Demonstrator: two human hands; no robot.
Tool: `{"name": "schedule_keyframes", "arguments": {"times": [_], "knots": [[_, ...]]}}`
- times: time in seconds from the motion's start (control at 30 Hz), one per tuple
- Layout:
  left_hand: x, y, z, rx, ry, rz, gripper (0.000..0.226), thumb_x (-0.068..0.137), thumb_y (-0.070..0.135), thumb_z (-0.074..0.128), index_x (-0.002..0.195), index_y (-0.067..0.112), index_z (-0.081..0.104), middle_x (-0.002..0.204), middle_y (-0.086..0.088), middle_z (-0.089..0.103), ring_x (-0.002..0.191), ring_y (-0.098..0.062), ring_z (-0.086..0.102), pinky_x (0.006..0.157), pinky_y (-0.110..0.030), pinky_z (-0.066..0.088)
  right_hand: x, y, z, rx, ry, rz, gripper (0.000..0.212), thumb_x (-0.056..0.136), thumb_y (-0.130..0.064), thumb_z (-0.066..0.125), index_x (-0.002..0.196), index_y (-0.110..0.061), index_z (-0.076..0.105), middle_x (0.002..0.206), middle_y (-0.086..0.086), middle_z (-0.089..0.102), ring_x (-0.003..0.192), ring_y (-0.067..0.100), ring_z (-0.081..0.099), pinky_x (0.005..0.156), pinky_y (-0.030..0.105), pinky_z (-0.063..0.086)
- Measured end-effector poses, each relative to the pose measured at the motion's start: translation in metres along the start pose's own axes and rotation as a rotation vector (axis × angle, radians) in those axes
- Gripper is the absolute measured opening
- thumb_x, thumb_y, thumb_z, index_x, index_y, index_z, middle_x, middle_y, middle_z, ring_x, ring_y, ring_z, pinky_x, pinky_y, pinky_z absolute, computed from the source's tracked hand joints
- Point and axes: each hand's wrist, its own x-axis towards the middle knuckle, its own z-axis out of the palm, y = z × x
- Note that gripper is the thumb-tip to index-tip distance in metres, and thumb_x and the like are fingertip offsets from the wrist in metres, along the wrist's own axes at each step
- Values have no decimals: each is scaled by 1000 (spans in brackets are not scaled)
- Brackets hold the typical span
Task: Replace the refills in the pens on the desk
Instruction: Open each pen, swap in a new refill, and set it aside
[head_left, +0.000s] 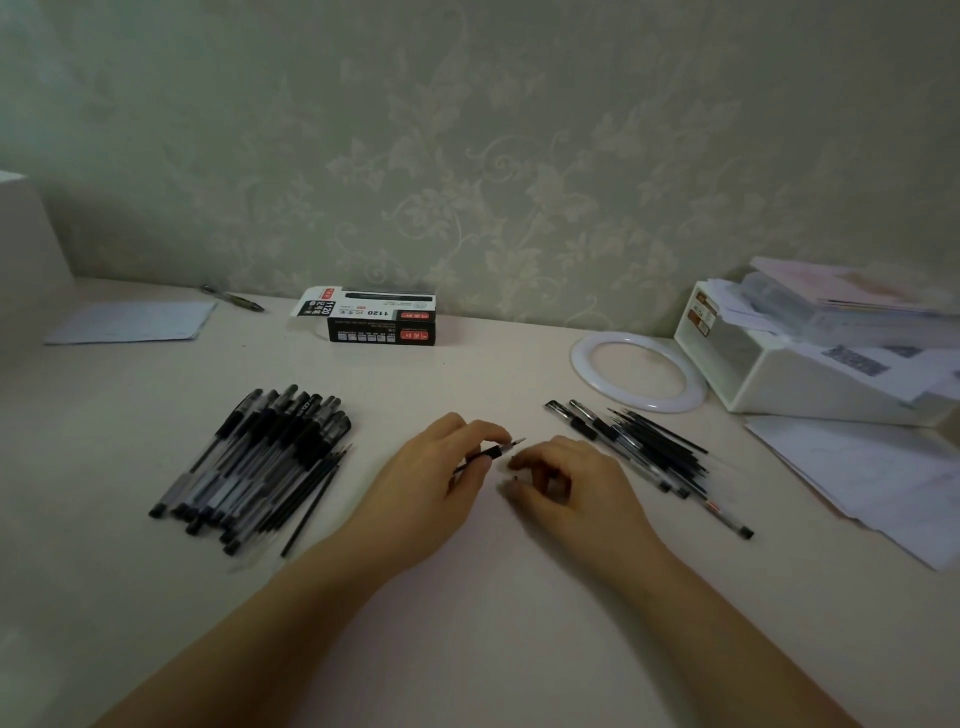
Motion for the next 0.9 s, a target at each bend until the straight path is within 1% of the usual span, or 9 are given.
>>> {"name": "schedule_keyframes", "arguments": {"times": [0.13,0.23,0.37,0.47,0.57,0.63,0.73,0.83,0.9], "knots": [[1,5,-2,-61,29,61,29,96,14,55,119,30,61,93,13,51,78,1,53,70,-7,37,2,-6,-4,258,111,109,5,86,-32,71,90,-29,72,75,-12,66,66,3,56,61,12,42],[1,10,-2,-74,30,101,31,95,15,56,118,35,59,93,14,52,78,-6,54,67,-7,39,3,-11,-8,516,74,185,9,92,-28,66,91,-27,75,82,-6,74,77,6,68,71,16,52],[1,11,-2,-86,41,88,35,94,17,58,123,36,55,94,16,54,76,-6,53,64,-6,38,5,-13,-11,698,92,303,13,90,-25,67,85,-30,78,80,-5,76,68,0,64,65,14,50],[0,9,-2,-76,22,75,34,97,20,53,125,39,54,94,14,53,75,-9,54,64,-11,41,8,-8,-16,813,219,432,15,91,-29,66,81,-27,77,75,-3,72,63,5,59,66,18,53],[-1,8,-1,-32,-14,77,35,99,19,49,127,40,55,92,13,50,76,-10,54,68,-21,44,11,-2,-24,1028,367,550,20,91,-28,65,77,-21,77,72,-2,68,62,7,57,61,18,51],[0,8,0,-32,-13,74,36,100,17,48,127,40,55,91,13,50,77,-10,53,69,-21,44,11,-3,-25,1148,358,552,15,84,-30,70,81,-18,78,76,0,68,64,7,60,62,18,52],[0,8,-1,-40,7,80,36,99,16,48,127,38,56,89,14,50,77,-12,53,66,-14,40,10,-6,-16,1165,240,528,23,71,-30,75,89,-15,77,81,-1,70,68,7,64,65,18,54],[0,8,-1,-47,12,96,35,98,16,51,126,36,57,89,14,51,76,-9,53,66,-8,37,10,-10,-10,1153,147,520,10,87,-21,66,90,-14,73,88,3,73,72,11,66,67,20,55],[0,6,0,-56,12,83,34,98,20,50,127,38,55,91,15,52,76,-9,53,66,-9,38,12,-6,-14,1159,221,501,17,98,-17,55,89,-12,68,88,5,73,74,13,65,66,22,55]]}}
